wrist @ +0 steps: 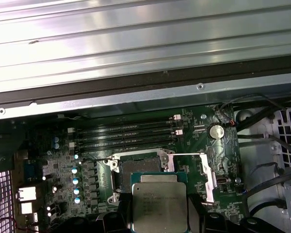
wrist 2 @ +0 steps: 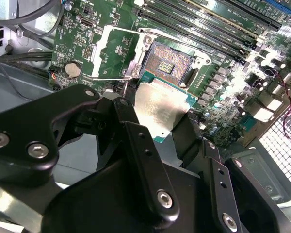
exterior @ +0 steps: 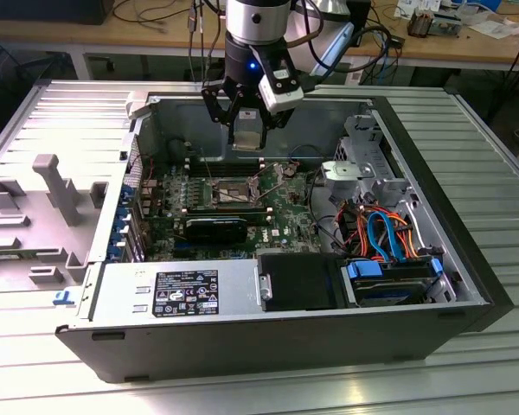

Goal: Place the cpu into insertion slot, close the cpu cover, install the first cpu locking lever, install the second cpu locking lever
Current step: 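Place the cpu into insertion slot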

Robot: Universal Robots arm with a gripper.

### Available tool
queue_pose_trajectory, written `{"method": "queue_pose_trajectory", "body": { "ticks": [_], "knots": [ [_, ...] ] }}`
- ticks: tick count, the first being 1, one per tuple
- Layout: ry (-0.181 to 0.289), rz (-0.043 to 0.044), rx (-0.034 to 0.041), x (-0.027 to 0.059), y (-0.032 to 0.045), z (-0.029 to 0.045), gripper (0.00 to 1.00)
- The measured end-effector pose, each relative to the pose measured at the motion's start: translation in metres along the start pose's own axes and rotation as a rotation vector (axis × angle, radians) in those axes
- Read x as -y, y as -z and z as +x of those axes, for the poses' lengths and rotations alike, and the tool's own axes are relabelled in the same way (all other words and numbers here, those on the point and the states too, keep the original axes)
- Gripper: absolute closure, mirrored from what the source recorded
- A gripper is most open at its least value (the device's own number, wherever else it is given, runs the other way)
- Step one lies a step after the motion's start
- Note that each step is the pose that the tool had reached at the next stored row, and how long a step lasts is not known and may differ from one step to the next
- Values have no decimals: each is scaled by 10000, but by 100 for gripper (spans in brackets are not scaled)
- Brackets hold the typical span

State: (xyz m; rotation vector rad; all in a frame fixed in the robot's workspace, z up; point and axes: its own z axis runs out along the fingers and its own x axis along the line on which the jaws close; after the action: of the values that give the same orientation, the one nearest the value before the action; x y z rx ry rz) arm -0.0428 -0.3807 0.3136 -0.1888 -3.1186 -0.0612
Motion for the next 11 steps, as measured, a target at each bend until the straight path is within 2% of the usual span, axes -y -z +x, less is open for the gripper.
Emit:
{"method": "queue_pose_trajectory", "body": {
  "ticks": [11],
  "knots": [
    [-59, -3, 3, 0, -2, 0, 46]
  ]
}}
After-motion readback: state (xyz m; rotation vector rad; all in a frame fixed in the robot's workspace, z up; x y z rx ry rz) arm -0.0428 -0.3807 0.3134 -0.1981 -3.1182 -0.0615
